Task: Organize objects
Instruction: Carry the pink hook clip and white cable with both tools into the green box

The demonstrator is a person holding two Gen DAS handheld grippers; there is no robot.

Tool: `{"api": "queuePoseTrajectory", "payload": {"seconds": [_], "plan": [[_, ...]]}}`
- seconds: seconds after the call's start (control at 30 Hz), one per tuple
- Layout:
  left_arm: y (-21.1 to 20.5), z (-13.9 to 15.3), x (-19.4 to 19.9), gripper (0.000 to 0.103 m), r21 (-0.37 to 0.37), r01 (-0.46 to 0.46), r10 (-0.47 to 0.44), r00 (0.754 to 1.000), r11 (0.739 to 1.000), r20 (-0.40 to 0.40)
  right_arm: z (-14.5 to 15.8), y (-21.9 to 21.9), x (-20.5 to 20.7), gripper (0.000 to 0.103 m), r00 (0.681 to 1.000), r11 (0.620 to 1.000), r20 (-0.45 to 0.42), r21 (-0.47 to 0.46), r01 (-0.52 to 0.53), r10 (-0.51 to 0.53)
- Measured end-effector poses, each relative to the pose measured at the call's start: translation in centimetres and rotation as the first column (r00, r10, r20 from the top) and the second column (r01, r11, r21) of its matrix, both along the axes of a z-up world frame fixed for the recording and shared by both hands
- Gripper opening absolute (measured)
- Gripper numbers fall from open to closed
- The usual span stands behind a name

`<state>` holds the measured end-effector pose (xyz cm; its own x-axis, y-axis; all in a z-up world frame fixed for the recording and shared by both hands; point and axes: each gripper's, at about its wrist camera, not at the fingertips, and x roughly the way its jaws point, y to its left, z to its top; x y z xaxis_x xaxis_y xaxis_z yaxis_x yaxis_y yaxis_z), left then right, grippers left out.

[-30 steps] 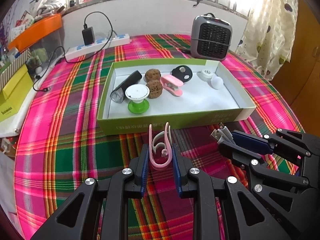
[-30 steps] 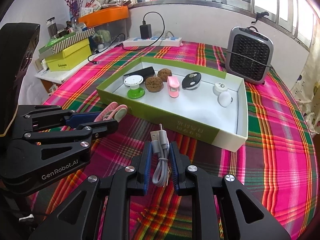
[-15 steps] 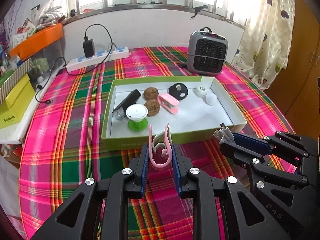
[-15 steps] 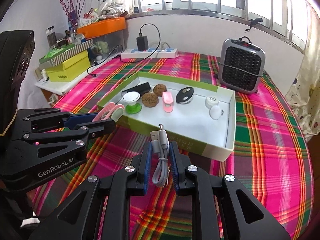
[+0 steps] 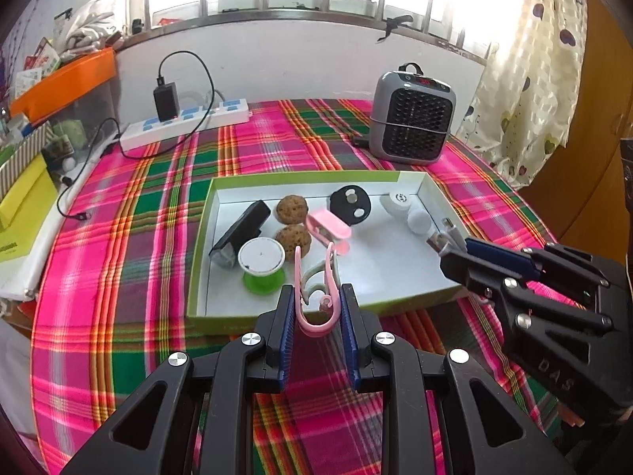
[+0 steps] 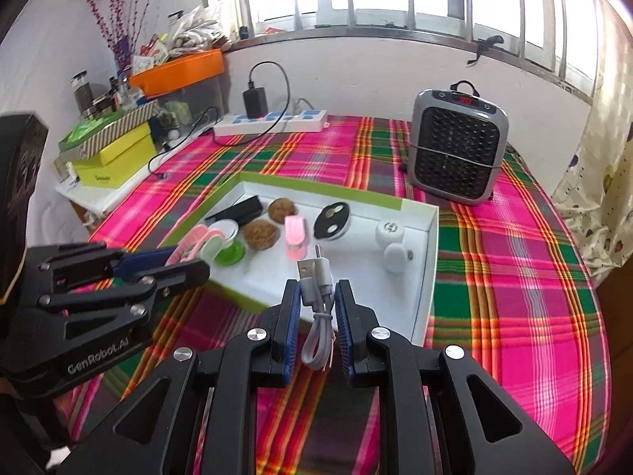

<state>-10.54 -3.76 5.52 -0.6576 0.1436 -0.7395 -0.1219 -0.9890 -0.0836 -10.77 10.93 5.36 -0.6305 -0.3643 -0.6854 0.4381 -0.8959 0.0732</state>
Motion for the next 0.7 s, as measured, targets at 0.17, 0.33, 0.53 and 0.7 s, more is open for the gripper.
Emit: {"api": "queuePoseTrajectory", "payload": {"seconds": [0.17,0.33,0.53,0.7], "plan": [[0.2,-0.4,-1.0,0.02,0.001,0.005,-0.005,1.0,1.0,0.01,-0.1,-0.1,-1.8,0.019,1.0,1.0,0.014,-0.001,0.018,-0.018],[0.3,-0.8,-2.0,0.02,0.006,-0.002,0.002,1.0,1.0,0.019,-0.4,-0.2,-3.3,0.019,0.999,0.999,0.025,0.006,0.035,-0.036],[0.7,-1.3,-2.7,0.02,0.004,-0.002,0.002,0.999,1.0,0.032,-1.1,0.0,-5.5,0.019,0.996,0.997,0.055,0.012,0.071,-0.072],[1.0,-1.7,-3.3,0.02,0.002,-0.005,0.005,0.999,1.0,0.037,-1.8,0.0,-6.9,0.019,0.992,0.996,0.086,0.012,0.087,-0.088]]}}
